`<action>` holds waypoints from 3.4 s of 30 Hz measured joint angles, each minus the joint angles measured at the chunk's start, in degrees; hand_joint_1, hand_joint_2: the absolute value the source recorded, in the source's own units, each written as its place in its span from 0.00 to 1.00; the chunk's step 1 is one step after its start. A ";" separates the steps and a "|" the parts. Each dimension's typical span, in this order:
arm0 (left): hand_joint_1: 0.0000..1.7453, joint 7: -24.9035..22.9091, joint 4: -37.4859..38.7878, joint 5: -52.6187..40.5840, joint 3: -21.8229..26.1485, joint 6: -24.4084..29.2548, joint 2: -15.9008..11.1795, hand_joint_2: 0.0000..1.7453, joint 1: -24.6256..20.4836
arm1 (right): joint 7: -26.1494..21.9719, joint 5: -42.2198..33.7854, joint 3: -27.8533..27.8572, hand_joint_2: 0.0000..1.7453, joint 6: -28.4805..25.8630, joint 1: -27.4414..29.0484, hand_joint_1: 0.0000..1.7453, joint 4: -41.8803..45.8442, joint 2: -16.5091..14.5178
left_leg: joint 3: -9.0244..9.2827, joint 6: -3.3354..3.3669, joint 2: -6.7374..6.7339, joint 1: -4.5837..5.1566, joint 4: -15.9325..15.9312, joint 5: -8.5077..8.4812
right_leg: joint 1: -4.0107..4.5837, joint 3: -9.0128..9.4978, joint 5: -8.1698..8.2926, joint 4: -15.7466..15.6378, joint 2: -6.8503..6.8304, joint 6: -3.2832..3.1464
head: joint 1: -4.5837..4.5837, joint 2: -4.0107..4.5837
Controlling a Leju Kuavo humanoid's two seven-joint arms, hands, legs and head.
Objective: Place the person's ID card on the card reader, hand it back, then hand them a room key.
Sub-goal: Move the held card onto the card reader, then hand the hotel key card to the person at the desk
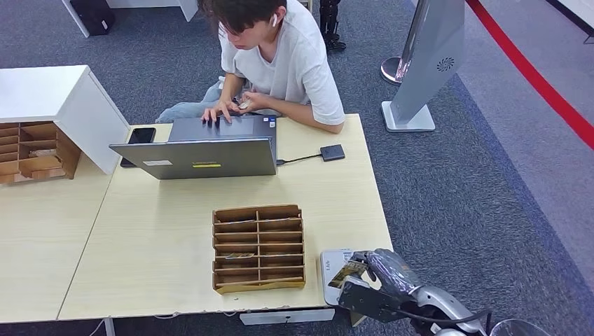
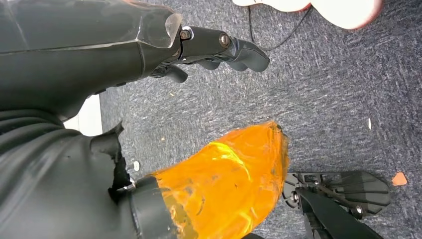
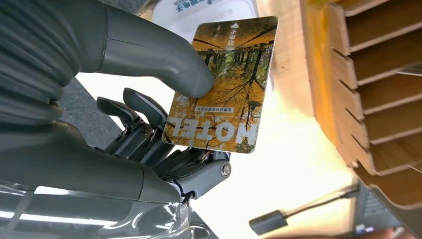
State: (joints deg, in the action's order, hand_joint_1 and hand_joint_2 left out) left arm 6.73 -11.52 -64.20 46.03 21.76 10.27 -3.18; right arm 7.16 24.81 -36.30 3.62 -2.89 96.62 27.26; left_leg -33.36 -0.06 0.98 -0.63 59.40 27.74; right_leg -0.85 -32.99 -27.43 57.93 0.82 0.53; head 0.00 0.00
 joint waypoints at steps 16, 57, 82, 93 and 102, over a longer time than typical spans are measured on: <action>0.00 -0.58 0.00 -1.39 -0.04 -0.30 0.20 0.00 -0.38 | 1.02 -2.58 -2.91 1.00 0.10 -3.25 1.00 -5.38 -4.77 | 0.00 0.00 0.00 0.00 0.00 0.00 | 0.00 0.00 0.00 0.01 0.00 0.00 | 0.01 0.00; 0.00 -3.21 0.00 -1.82 -0.42 -0.61 0.80 0.00 -1.49 | 8.77 7.02 -4.44 1.00 -4.88 -5.89 1.00 -11.33 -7.84 | 0.01 0.00 0.00 0.00 0.00 0.00 | 0.00 0.00 0.00 0.01 0.00 0.00 | 0.00 0.00; 0.00 -4.02 0.00 -1.67 -0.66 -1.05 1.13 0.00 -1.91 | 10.77 12.82 -3.44 1.00 -3.19 -5.66 1.00 -12.16 -9.67 | 0.01 0.00 0.00 0.00 0.00 0.00 | 0.00 0.00 0.00 0.01 0.00 0.00 | 0.01 0.00; 0.00 -4.11 0.00 -1.70 -0.68 -1.10 1.14 0.00 -1.95 | 10.79 13.60 -3.56 1.00 -2.88 -5.65 1.00 -13.42 -10.81 | 0.01 0.00 0.00 0.00 0.00 0.00 | 0.00 0.00 0.00 0.01 0.00 0.00 | 0.00 -0.01; 0.00 -4.11 0.00 -1.70 -0.70 -1.19 1.14 0.00 -1.95 | 10.83 13.90 -3.72 1.00 -2.81 -5.65 1.00 -13.71 -11.25 | 0.01 0.00 0.00 0.00 0.00 0.00 | 0.00 0.00 0.00 0.01 0.00 0.00 | 0.00 0.00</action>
State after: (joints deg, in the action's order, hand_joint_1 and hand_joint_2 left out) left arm 2.62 -11.52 -65.90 45.33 20.57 11.41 -5.13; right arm 17.99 38.71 -40.02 0.81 -8.54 82.91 16.01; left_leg -33.35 -0.07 0.98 -0.64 59.40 27.73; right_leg -0.85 -32.98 -27.42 57.93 0.82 0.53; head 0.00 0.00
